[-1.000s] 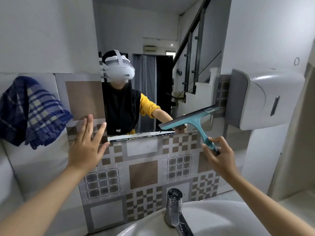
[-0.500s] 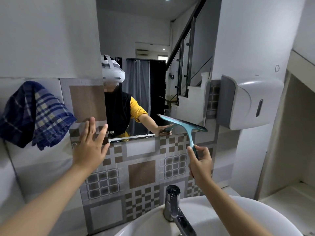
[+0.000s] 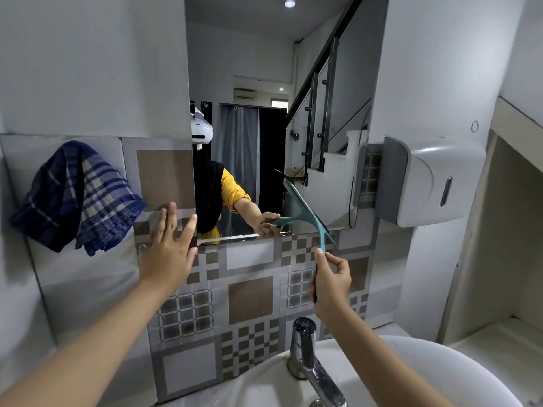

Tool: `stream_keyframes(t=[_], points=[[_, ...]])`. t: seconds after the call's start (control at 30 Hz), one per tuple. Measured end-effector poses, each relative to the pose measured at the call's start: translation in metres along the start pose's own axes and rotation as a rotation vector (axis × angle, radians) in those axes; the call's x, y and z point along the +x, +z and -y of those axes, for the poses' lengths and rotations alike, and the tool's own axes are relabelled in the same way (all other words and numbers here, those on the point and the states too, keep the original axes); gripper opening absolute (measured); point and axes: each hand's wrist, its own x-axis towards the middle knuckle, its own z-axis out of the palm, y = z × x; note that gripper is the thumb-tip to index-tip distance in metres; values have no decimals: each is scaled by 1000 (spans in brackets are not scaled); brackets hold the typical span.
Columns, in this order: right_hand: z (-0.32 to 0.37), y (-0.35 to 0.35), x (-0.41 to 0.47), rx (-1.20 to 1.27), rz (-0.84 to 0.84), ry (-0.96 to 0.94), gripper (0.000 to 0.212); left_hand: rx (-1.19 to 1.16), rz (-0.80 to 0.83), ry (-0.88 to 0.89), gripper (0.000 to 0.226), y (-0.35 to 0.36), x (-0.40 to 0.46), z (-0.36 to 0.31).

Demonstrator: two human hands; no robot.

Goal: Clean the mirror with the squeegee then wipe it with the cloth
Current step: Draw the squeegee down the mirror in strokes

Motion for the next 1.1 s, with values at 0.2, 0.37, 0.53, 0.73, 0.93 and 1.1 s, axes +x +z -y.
stream_keyframes(t=[0.2,0.37,0.53,0.73,0.93,1.1], points=[[-9,30,-28,24,11,39,23,79,-24,22,72,-9,-1,-2],[-27,54,-54,1,36,46,19,122,-32,48,74,-17,-1,4],[-39,71,-73,-8,38,20,17,146,-23,79,82,-20,-4,18],[-58,76,-85,-74,97,-54,14,144,-6,78,88,-18,-4,22],[-72,70,-88,-220,115,-225,15,119,5,79,89,-17,-4,24],[-77,58,-89,-323,141,-302,18,92,19,67,90,-17,-4,23]])
